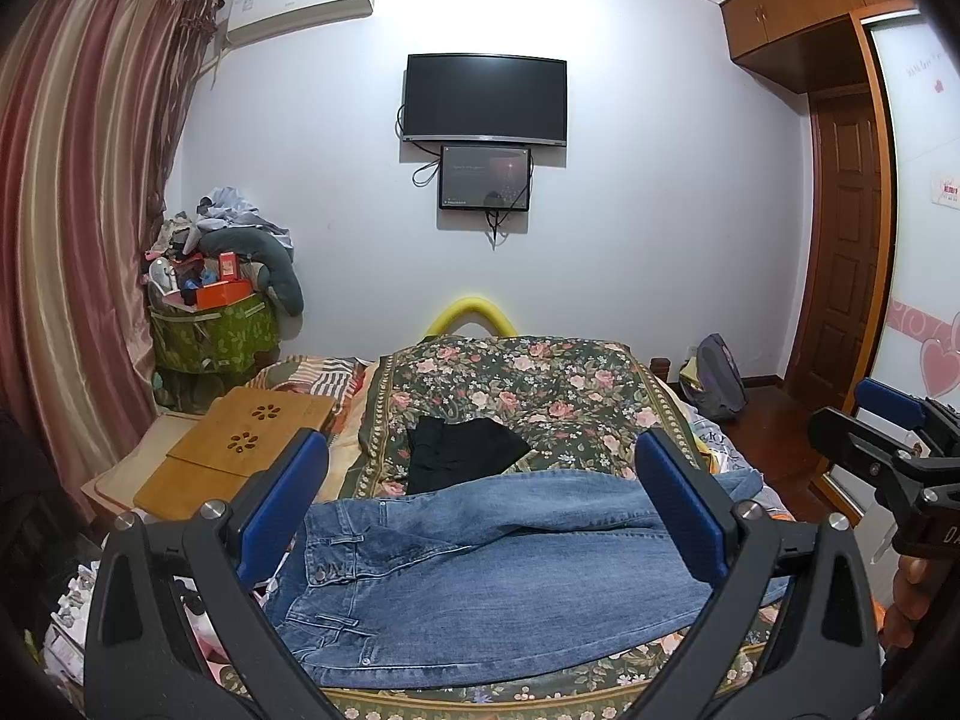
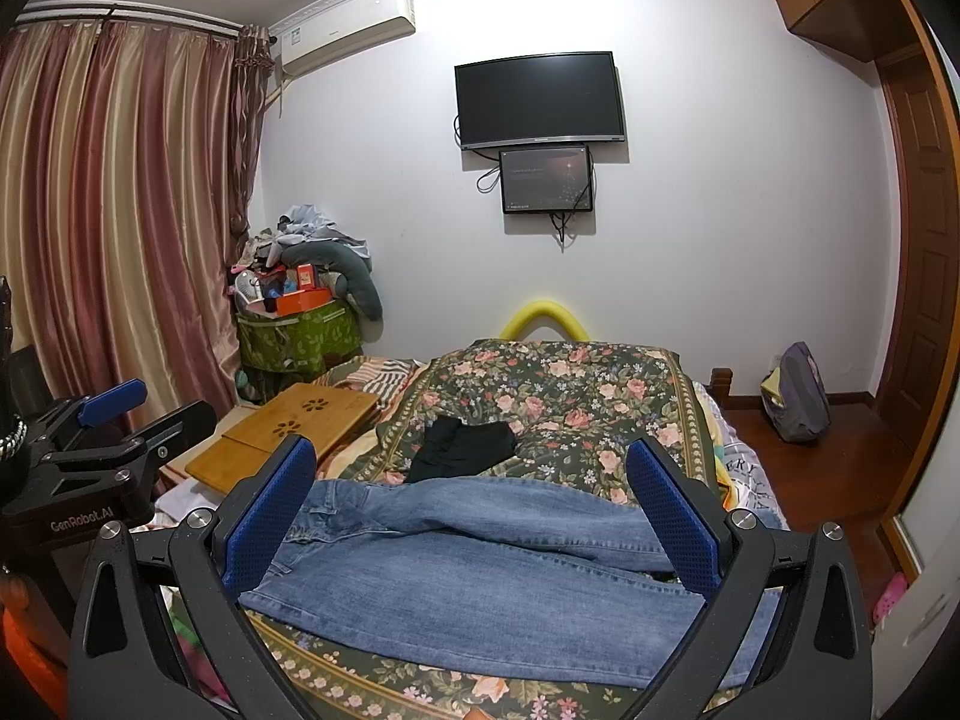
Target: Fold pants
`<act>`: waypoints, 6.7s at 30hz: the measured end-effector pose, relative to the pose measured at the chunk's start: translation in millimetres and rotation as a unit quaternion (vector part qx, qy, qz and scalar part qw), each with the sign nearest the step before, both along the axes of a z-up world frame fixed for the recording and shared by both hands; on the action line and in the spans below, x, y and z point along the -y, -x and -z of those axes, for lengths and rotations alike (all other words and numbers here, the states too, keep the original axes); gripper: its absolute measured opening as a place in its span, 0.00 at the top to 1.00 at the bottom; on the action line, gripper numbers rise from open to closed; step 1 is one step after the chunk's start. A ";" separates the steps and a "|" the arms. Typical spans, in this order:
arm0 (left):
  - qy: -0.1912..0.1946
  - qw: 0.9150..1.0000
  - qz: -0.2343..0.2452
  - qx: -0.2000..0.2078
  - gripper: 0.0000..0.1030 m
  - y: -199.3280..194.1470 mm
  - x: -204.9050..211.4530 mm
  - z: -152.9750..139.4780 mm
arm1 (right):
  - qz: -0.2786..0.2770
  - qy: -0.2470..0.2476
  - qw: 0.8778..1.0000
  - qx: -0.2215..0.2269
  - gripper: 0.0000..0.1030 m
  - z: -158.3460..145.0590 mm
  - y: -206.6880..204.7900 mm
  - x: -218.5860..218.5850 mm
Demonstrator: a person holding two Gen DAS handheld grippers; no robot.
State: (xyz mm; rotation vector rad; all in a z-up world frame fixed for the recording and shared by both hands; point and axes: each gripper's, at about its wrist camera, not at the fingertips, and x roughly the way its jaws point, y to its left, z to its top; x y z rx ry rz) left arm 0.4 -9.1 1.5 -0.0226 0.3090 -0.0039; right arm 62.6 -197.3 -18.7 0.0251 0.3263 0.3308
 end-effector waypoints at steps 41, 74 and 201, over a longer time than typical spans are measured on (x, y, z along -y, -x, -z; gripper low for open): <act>-0.006 0.999 -0.023 -0.049 0.00 -107.8 -35.9 32.8 | 0.027 0.020 0.998 -0.054 0.00 39.8 -81.4 9.5; -0.004 0.885 -0.154 -0.439 0.30 -386.2 -214.8 319.4 | -0.117 0.171 0.935 -0.289 0.17 229.5 -351.4 -10.9; -0.088 0.917 0.041 -0.388 0.11 -335.2 -9.8 227.5 | 0.055 -0.013 0.942 -0.330 0.94 232.7 -354.3 152.0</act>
